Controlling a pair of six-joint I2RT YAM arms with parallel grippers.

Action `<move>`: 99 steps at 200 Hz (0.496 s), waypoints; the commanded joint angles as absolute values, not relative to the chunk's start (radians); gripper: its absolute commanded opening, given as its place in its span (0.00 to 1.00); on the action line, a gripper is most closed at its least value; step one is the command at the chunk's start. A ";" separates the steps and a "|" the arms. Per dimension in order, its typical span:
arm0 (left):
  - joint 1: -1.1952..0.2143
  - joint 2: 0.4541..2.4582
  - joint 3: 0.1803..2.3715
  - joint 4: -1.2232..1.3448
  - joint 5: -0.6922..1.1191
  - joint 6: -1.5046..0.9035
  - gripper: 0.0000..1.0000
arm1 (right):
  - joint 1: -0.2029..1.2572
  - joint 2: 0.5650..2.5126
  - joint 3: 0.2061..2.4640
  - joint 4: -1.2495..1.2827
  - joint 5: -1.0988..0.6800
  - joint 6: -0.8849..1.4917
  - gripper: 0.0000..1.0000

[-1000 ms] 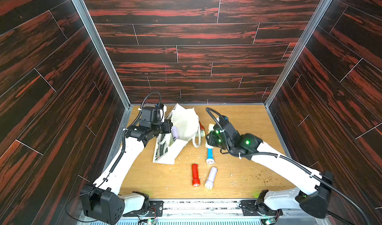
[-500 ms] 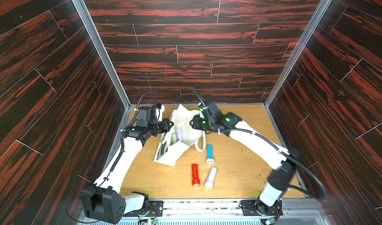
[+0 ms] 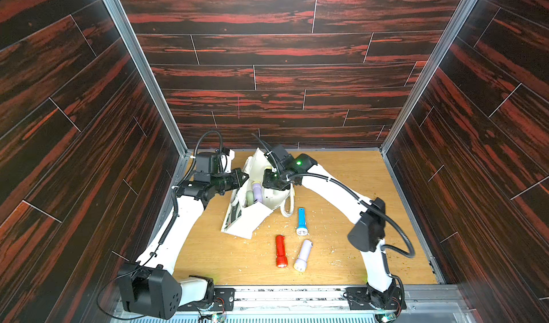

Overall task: Put the flashlights into the tote bags
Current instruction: Place the flashlight in the canvas bag.

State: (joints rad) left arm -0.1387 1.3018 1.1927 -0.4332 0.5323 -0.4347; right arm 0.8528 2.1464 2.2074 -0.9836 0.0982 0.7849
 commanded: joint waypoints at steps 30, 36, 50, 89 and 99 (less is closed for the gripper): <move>-0.118 1.291 1.193 -0.364 0.569 -0.450 0.00 | 0.881 2.265 2.279 -1.093 0.164 0.790 0.00; -0.118 1.293 1.195 -0.363 0.573 -0.451 0.00 | 0.884 2.270 2.277 -1.094 0.168 0.790 0.00; -0.117 1.294 1.195 -0.364 0.576 -0.453 0.00 | 0.888 2.280 2.271 -1.092 0.172 0.792 0.00; -0.112 1.293 1.196 -0.364 0.575 -0.452 0.00 | 0.888 2.323 2.287 -1.101 0.173 0.796 0.00; -0.112 1.294 1.195 -0.364 0.576 -0.452 0.00 | 0.888 2.335 2.293 -1.107 0.179 0.798 0.00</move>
